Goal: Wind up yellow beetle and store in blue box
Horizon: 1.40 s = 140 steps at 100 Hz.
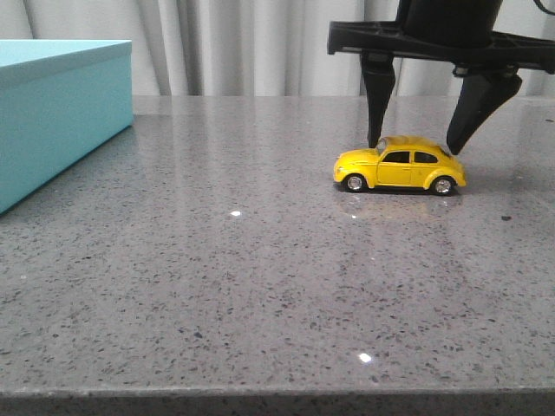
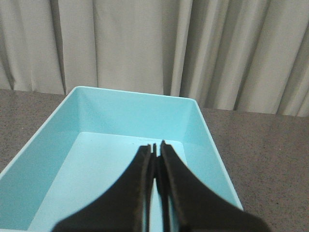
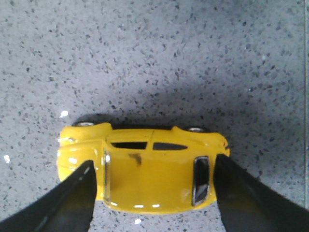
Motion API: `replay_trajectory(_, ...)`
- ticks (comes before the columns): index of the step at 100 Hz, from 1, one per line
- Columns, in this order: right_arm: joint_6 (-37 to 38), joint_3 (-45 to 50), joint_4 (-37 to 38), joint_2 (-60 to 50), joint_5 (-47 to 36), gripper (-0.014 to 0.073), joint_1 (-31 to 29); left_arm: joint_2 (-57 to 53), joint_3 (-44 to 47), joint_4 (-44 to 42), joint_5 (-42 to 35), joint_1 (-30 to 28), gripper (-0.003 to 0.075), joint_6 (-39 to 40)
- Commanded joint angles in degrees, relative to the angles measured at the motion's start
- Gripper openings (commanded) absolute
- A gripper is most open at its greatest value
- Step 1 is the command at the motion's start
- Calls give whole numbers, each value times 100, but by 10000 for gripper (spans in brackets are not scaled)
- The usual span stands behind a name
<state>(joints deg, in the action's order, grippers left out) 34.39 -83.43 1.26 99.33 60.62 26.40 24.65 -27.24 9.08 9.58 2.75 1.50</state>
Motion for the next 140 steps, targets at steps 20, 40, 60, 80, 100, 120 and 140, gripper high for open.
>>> replay_trajectory(20,13,-174,67,-137,-26,506,8,71,-169,48,-477,25,-19,42)
replay_trajectory(40,-44,-167,434,-137,213,506,-9,71,-169,48,-477,25,-19,42)
replay_trajectory(60,-44,-147,877,-137,836,506,-215,71,-169,48,-477,25,-19,42)
replay_trajectory(80,-190,-147,888,-153,1147,506,-511,71,-169,48,-477,25,-19,42)
replay_trajectory(100,-270,-142,1188,-153,1387,506,-591,71,-169,48,-477,25,-19,42)
replay_trajectory(120,-290,-142,1278,-181,1411,506,-591,71,-169,48,-477,25,-19,42)
replay_trajectory(140,-449,-164,721,-887,877,506,-424,71,-169,48,-658,25,-19,42)
